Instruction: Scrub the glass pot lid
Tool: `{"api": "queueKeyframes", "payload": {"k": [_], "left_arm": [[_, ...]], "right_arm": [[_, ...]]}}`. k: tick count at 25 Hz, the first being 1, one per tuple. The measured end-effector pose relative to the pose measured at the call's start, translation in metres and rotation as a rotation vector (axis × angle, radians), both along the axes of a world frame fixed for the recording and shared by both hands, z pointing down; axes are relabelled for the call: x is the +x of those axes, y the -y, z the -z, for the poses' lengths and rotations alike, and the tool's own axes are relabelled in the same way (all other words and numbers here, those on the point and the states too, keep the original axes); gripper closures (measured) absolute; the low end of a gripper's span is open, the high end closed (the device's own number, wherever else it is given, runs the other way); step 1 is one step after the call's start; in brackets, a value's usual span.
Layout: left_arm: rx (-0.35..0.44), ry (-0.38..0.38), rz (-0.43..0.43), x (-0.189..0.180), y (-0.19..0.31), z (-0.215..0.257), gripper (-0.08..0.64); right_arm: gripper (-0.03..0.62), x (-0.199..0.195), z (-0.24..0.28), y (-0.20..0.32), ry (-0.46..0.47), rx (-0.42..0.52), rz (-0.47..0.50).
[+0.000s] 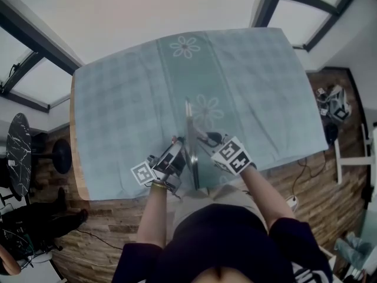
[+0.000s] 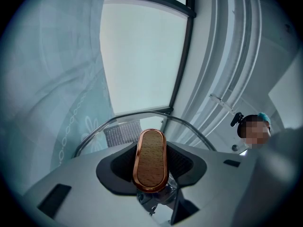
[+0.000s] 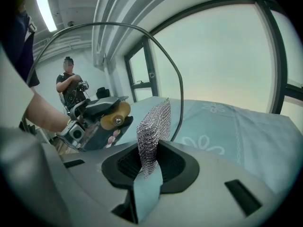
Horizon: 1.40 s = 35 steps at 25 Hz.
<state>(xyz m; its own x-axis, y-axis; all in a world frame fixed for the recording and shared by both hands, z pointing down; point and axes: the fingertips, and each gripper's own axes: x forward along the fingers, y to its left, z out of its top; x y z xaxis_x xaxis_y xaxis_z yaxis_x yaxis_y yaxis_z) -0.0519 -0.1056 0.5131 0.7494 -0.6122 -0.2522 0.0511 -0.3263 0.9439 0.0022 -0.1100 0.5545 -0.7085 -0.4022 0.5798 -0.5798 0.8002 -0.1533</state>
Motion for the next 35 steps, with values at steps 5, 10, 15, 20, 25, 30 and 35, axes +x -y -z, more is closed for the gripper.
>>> {"api": "queueKeyframes", "payload": {"k": [5, 10, 15, 20, 25, 30, 35], "left_arm": [[0.01, 0.006, 0.001, -0.001, 0.0, 0.0, 0.391], [0.003, 0.004, 0.004, -0.001, 0.0, 0.0, 0.391], [0.003, 0.003, 0.005, -0.001, 0.001, 0.001, 0.391], [0.001, 0.004, 0.01, -0.001, 0.001, 0.001, 0.391], [0.001, 0.008, 0.018, -0.001, 0.001, 0.001, 0.391], [0.001, 0.008, 0.021, -0.001, 0.001, 0.002, 0.391], [0.002, 0.01, 0.023, -0.001, 0.001, 0.002, 0.391]], "right_arm": [[0.512, -0.006, -0.005, -0.008, 0.001, -0.018, 0.028], [0.512, -0.007, -0.012, -0.022, -0.004, -0.043, 0.06], [0.512, -0.009, -0.016, -0.034, -0.005, -0.062, 0.079], [0.512, -0.011, -0.018, -0.046, -0.005, -0.082, 0.093], [0.512, -0.012, -0.02, -0.058, -0.004, -0.097, 0.111], [0.512, -0.013, -0.02, -0.073, 0.002, -0.12, 0.128], [0.512, -0.012, -0.02, -0.089, 0.001, -0.137, 0.144]]}}
